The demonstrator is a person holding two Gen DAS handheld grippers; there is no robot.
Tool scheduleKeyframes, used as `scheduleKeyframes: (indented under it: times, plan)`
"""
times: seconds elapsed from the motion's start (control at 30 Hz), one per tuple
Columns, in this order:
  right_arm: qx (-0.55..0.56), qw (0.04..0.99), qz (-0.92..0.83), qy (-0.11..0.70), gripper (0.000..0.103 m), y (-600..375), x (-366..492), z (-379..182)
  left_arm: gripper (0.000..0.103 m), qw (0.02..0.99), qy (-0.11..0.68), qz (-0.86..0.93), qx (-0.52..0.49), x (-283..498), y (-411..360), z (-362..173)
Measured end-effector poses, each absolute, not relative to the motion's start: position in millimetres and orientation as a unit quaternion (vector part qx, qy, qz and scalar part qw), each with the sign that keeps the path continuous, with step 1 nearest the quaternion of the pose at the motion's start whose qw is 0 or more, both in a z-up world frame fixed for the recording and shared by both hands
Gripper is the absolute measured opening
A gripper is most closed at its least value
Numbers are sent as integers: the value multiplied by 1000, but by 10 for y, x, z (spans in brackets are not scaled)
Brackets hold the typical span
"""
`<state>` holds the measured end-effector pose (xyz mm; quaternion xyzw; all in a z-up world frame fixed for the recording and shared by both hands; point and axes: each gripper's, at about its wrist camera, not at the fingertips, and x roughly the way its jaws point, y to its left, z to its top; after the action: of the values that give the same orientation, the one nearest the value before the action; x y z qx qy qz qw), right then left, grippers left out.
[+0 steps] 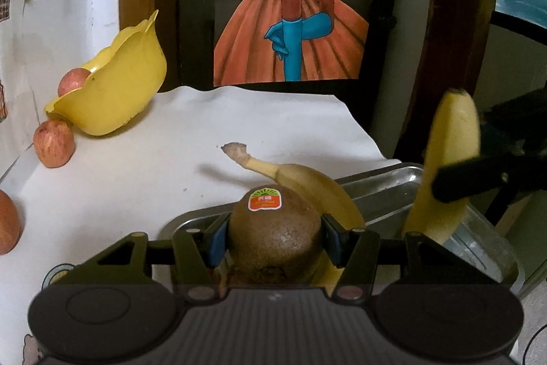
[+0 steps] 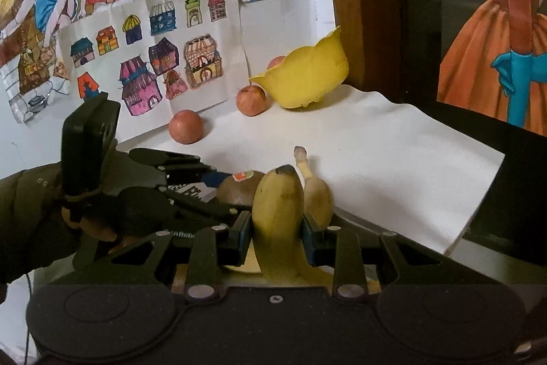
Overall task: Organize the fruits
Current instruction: 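Carry the stickered kiwi and the banana over the metal tray, then lower the kiwi and banana onto the tray and open both grippers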
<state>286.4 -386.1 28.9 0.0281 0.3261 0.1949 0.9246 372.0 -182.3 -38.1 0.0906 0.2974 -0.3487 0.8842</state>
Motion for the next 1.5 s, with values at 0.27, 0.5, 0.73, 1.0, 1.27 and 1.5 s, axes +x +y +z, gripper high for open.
scheduleKeyframes:
  times: [0.27,0.5,0.73,1.0,1.27,1.5]
  plan:
    - [42,922,196,332,33,-3822,3147,204,60,884,298,-347,90,3710,-1813,-391]
    - [56,919,197,336,33,-3812,3329,115,61,886,303,-341,86,3689,-1783,-370]
    - [61,919,193,338,33,-3796,3436,23,63,895,281,-337,85,3630,-1703,-263]
    - [79,927,175,323,38,-3862,3386,25,75,907,263,-321,69,3529,-1614,-147]
    - [76,945,155,278,62,-3847,2949,114,97,936,219,-275,28,3116,-1342,61]
    - [50,963,141,226,83,-3696,2297,217,102,951,193,-241,5,2621,-1145,194]
